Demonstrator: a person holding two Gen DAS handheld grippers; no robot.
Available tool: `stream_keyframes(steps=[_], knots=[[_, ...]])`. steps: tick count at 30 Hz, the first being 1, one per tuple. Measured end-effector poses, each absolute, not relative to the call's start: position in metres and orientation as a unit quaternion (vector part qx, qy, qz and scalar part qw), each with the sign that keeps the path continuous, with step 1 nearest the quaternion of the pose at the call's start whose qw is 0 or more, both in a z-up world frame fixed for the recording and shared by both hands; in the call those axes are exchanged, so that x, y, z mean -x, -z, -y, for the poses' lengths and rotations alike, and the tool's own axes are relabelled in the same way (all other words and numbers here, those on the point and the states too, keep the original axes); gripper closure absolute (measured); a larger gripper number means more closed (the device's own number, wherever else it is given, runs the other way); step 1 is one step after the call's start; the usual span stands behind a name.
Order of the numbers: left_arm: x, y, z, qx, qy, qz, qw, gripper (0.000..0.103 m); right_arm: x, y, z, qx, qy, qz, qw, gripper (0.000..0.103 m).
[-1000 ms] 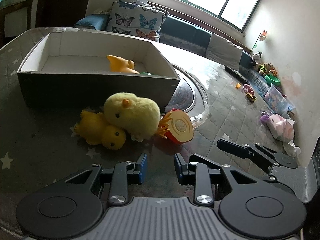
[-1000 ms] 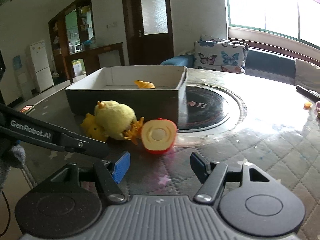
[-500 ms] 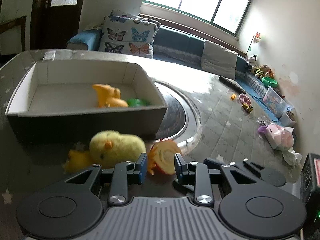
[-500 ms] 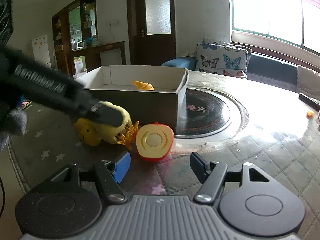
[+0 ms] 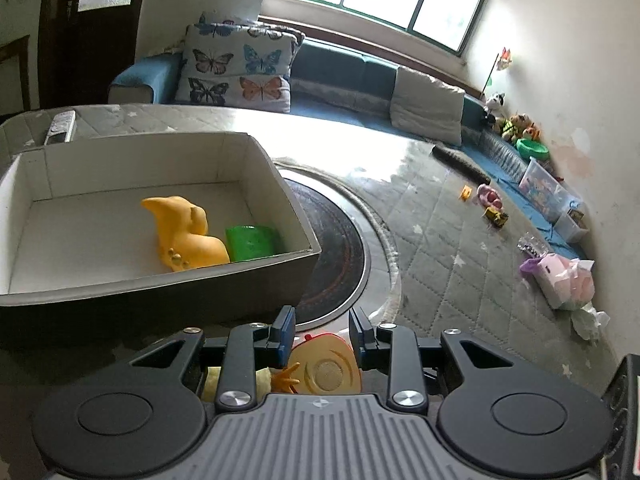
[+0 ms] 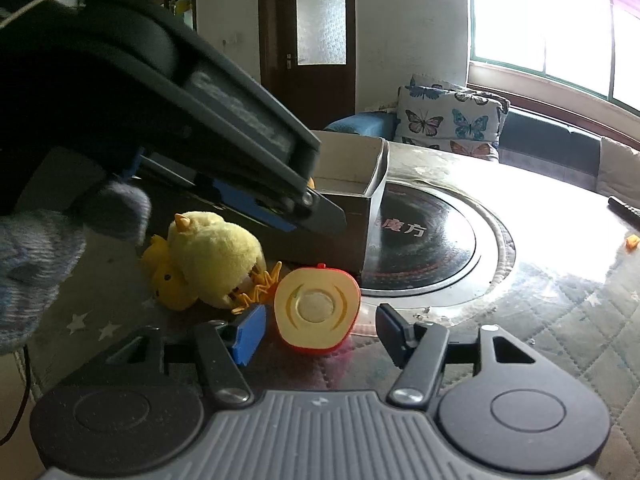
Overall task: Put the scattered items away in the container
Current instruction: 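Close the left tool on the red-and-cream round toy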
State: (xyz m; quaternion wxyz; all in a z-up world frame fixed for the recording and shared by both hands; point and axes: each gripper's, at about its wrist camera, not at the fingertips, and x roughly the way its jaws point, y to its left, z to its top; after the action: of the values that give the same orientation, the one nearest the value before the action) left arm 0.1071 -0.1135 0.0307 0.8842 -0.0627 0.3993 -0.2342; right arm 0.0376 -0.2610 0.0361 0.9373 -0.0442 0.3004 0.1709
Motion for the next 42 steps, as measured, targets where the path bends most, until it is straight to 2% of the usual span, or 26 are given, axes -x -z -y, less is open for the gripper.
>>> stream_keyframes(steps=[3, 6, 30, 42], knots=[[-0.113, -0.026, 0.114, 0.069, 0.235, -0.41, 0.879, 0.071, -0.037, -0.036, 0.262, 0.043, -0.17, -0.303, 0.937, 0.045], [-0.12, -0.021, 0.114, 0.075, 0.235, -0.421, 0.873, 0.071, -0.037, -0.036, 0.263, 0.041, -0.17, -0.305, 0.936, 0.054], [-0.118, -0.012, 0.137, 0.076, 0.268, -0.451, 0.848, 0.071, -0.013, -0.028, 0.296, 0.017, -0.131, -0.322, 0.938, 0.055], [-0.117, -0.015, 0.128, 0.107, 0.241, -0.437, 0.86, 0.071, -0.022, -0.031, 0.291, 0.02, -0.14, -0.306, 0.941, 0.053]])
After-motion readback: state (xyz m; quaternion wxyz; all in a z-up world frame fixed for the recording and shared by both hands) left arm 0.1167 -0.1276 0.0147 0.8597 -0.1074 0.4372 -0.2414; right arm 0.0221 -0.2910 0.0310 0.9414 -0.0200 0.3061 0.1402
